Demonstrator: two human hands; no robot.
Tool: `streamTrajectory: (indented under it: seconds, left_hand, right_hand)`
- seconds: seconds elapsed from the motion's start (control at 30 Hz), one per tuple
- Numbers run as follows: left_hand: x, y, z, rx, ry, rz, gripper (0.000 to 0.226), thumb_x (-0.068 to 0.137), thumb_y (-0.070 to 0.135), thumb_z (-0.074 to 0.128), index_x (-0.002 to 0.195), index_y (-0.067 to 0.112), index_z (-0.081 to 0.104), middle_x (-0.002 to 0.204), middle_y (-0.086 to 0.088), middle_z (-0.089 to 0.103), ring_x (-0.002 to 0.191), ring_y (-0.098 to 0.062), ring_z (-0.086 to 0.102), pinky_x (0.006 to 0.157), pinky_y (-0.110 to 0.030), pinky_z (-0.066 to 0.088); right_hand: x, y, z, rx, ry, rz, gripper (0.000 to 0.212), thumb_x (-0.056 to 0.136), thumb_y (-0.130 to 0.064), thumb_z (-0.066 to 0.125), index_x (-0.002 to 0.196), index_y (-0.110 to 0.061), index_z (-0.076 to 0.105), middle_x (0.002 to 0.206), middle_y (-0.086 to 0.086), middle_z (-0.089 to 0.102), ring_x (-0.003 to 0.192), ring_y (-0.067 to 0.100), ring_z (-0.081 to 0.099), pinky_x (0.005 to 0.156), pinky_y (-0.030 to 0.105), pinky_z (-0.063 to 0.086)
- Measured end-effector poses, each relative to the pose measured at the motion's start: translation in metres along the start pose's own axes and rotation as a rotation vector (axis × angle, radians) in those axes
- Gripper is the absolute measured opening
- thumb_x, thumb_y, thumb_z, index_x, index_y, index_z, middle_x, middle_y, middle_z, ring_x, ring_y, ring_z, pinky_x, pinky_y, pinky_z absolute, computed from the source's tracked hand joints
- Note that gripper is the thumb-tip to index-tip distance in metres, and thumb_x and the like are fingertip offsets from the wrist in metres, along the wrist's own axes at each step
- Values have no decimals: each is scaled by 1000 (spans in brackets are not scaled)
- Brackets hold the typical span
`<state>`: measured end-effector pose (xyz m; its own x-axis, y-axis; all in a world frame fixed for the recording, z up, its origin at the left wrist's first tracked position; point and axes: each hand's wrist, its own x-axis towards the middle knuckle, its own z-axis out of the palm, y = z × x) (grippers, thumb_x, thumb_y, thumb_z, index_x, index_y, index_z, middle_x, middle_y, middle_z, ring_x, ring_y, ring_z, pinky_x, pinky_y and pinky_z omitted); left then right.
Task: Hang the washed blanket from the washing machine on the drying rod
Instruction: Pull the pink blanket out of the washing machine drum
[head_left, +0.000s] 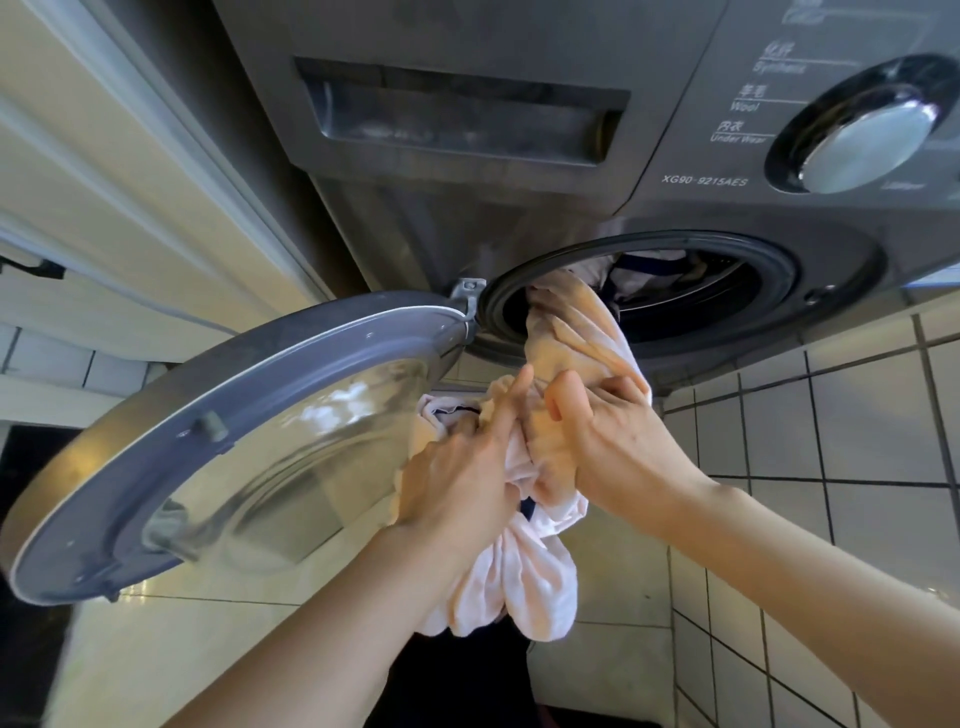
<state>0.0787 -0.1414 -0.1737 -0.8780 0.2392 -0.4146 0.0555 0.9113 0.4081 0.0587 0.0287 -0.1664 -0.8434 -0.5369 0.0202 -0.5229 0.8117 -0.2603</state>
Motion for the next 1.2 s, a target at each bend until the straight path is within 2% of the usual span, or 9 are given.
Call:
streamTrajectory:
  seconds: [0.1,0.23,0.33,0.43,0.57,0.7,0.8,0.97,1.2]
  left_hand:
    - [-6,3,-11,-70,-44,10,106,77,49,64,133,62,-24,134,-8,44,109,-30,55,71,-37,49]
    - [-9,7,-17,-144,-28,-98,104,59,75,66,137,61,-1,132,-5,44,114,-30,53,73,-34,45]
    - [-9,1,-15,-71,52,-135,73,70,67,61,128,51,19,120,1,54,99,-29,60,65,-31,40]
    - [-14,-7,-13,5,114,-104,54,77,53,57,121,46,27,118,7,54,95,-28,61,60,-30,40]
    - [-22,-15,-11,62,114,-72,55,75,39,56,121,43,26,118,9,52,90,-30,61,59,-30,42]
    - [-27,-21,-15,75,103,-53,54,71,39,56,117,42,27,117,9,52,83,-33,61,60,-34,49]
    - [-32,-28,-16,94,122,-25,62,69,40,51,126,45,26,125,12,50,91,-31,61,62,-35,51]
    - [-38,-34,-25,97,191,4,71,58,30,71,121,36,38,112,2,63,74,-31,65,48,-30,46]
    - [-41,-38,-34,88,358,39,73,52,28,82,115,29,46,104,1,66,68,-31,64,42,-27,39]
  right_hand:
    - [2,-9,1,207,40,164,51,72,0,60,88,-22,17,68,-4,47,62,21,45,70,40,46]
    - [6,-25,-10,588,-3,351,41,75,5,51,87,-19,21,79,-5,49,82,10,43,78,40,46]
    - [7,-33,-17,700,-75,359,40,68,11,48,89,-14,25,83,-15,40,88,-1,39,80,39,43]
    - [5,-31,-21,641,-263,279,47,70,7,56,96,-20,27,94,-15,39,91,9,33,81,34,40]
    - [4,-9,-29,514,-462,105,70,73,-28,76,127,-28,32,113,-38,27,119,-7,19,99,11,22]
    - [9,24,-13,108,-478,-122,85,73,-62,66,140,-38,19,137,-18,33,137,15,13,115,42,13]
    - [26,45,1,-26,-539,-194,88,73,-58,65,144,-42,16,148,-15,25,142,26,7,114,55,13]
    - [63,69,21,-55,-542,-191,93,80,-58,62,144,-52,-5,155,-16,11,143,27,-4,112,56,10]
    - [80,77,61,-124,-612,-151,98,68,-73,62,142,-49,2,153,-16,13,143,27,-4,111,52,9]
